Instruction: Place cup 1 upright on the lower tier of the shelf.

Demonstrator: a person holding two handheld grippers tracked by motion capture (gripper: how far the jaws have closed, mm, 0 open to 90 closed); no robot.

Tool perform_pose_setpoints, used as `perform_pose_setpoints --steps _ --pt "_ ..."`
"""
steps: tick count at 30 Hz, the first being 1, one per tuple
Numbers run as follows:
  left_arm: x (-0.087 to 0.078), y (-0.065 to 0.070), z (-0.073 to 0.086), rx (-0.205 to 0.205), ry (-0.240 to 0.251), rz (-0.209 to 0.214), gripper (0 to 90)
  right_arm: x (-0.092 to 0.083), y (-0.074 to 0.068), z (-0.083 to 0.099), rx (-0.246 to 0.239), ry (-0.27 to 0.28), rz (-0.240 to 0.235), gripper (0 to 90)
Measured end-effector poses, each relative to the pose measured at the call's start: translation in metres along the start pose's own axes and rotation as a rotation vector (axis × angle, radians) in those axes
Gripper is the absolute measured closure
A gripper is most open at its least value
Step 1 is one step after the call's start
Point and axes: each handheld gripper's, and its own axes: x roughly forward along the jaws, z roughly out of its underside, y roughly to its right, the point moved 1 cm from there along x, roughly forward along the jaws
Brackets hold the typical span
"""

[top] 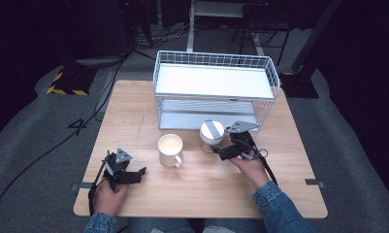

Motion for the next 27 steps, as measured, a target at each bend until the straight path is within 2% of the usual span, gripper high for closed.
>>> perform_pose_setpoints --steps 6,14,20,22,27 --pt "0.0 0.0 0.0 0.001 0.0 0.0 14.6 0.014 0.005 0.0 0.047 0.024 -0.031 0.0" --pt "0.0 0.0 0.0 0.0 0.0 0.0 14.6 0.032 0.003 0.004 0.047 0.019 -0.054 0.0" --pt "0.0 0.0 0.0 0.0 0.0 0.0 14.5 0.04 0.005 0.007 0.085 0.021 -0.065 0.0" --pt "0.0 0.0 0.0 0.0 0.0 0.0 14.6 0.044 0.007 0.01 0.11 0.023 -0.073 2.4" --pt "0.0 0.0 0.0 0.0 0.0 0.0 14.6 0.046 0.006 0.011 0.096 0.02 -0.074 8.1"
